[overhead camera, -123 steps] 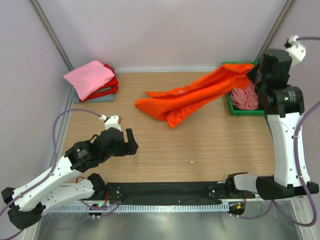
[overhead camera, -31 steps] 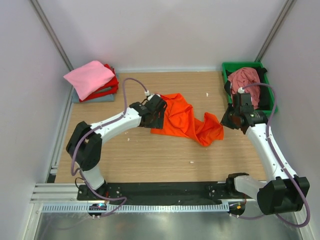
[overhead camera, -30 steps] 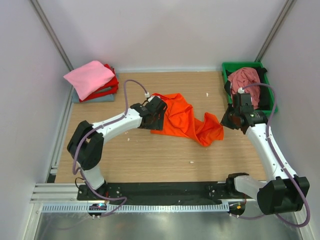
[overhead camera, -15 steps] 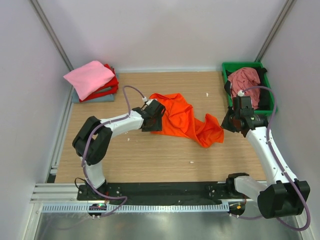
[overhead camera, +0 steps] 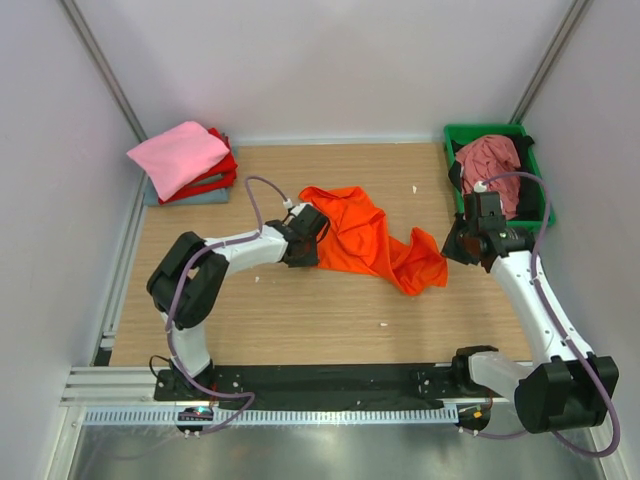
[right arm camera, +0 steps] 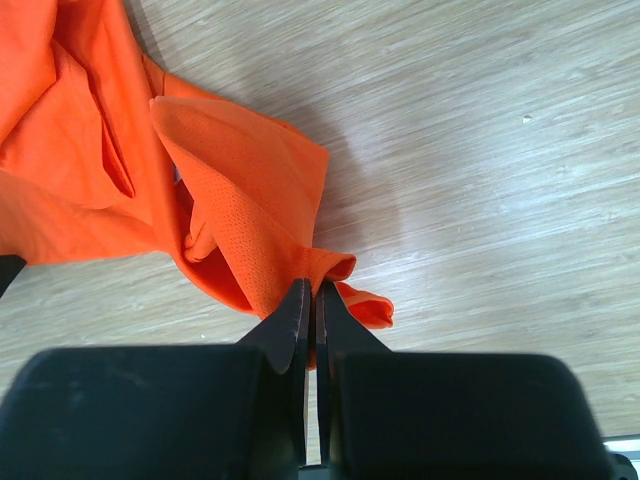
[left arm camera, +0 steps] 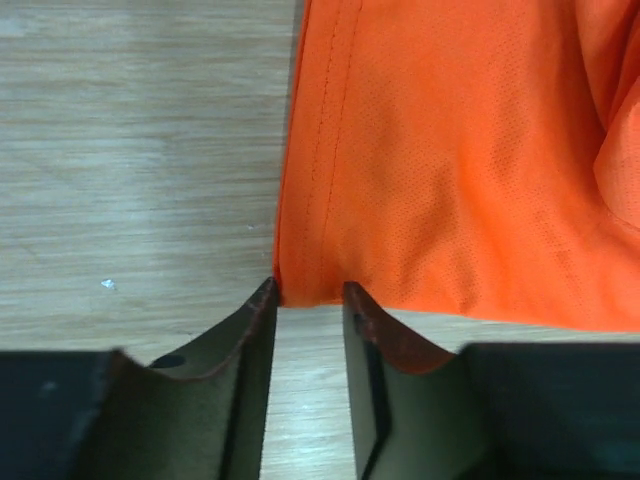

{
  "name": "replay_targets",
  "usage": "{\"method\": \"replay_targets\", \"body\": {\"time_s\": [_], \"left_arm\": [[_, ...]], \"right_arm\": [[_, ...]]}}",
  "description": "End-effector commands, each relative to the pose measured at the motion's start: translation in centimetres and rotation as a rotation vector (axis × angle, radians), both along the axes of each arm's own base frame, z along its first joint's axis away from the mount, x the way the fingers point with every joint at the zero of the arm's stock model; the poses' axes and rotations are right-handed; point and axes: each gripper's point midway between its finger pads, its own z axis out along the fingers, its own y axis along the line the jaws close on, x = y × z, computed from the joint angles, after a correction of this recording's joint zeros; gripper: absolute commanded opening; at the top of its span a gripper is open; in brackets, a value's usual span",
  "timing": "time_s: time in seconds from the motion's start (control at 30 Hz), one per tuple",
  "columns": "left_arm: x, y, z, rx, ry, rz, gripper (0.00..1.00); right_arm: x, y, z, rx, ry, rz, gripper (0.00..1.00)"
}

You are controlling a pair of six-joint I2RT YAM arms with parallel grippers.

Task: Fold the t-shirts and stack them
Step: Flatten the tshirt out

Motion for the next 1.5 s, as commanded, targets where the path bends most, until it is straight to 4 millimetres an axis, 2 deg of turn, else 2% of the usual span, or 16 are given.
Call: {"method": "replay_targets", "body": {"time_s": [0.0, 0.17, 0.27, 0.37, 0.47, 0.5, 0.57, 0.6, 0.67, 0.7, 0.73, 0.8, 1.0, 1.23, 1.3, 1.47], "left_arm": [[0.4, -0.2, -0.9, -0.012, -0.005, 0.010, 0.32], [0.7, -0.9, 0.2, -0.031, -0.008, -0.010, 0.00], [0.5, -0.6, 2.6, -0.041, -0.035, -0.012, 0.00], [-0.3, 1.0, 8.1, -0.042, -0.098, -0.004, 0.00], [-1.9, 3.3, 15.0, -0.075, -0.198, 0.012, 0.00], [-3.1, 4.5, 18.6, -0.111, -0.250, 0.017, 0.00], [-4.2, 5.8, 22.1, -0.144, -0.312, 0.029, 0.00], [-5.6, 7.1, 25.7, -0.193, -0.372, 0.032, 0.00], [-7.0, 8.3, 29.0, -0.232, -0.430, 0.025, 0.00], [-8.0, 9.0, 30.1, -0.242, -0.435, 0.016, 0.00], [-9.0, 9.9, 33.5, -0.301, -0.505, 0.017, 0.00], [-10.7, 10.9, 37.0, -0.358, -0.561, -0.007, 0.00], [-15.9, 14.5, 44.5, -0.515, -0.736, -0.047, 0.00], [-20.9, 15.6, 48.9, -0.701, -0.826, -0.154, 0.00], [-22.3, 15.9, 49.6, -0.738, -0.851, -0.190, 0.00], [-25.4, 15.9, 51.8, -0.804, -0.940, -0.310, 0.00]], "right_arm": [[0.4, -0.4, -0.1, -0.022, -0.018, 0.003, 0.01], [0.5, -0.2, -0.2, -0.015, -0.015, 0.005, 0.01], [0.5, 0.8, 0.4, 0.032, -0.023, 0.037, 0.01], [0.5, 3.4, 3.6, 0.160, -0.074, 0.115, 0.01], [0.3, 4.9, 8.2, 0.254, -0.171, 0.142, 0.01], [0.1, 5.4, 10.9, 0.286, -0.231, 0.165, 0.01], [-0.7, 5.4, 13.1, 0.291, -0.259, 0.165, 0.01], [-0.9, 5.2, 15.9, 0.281, -0.321, 0.163, 0.01], [-2.2, 4.8, 18.1, 0.272, -0.343, 0.156, 0.01], [-2.8, 4.6, 21.2, 0.270, -0.415, 0.158, 0.01], [-3.6, 4.3, 22.0, 0.262, -0.420, 0.143, 0.01], [-5.2, 3.9, 25.8, 0.263, -0.516, 0.126, 0.01], [-11.6, 2.2, 33.3, 0.296, -0.734, 0.035, 0.01], [-20.0, 0.3, 38.9, 0.367, -1.039, -0.046, 0.01], [-23.7, -1.8, 40.8, 0.364, -1.198, -0.131, 0.01], [-29.3, -4.8, 43.2, 0.361, -1.434, -0.254, 0.01]]}}
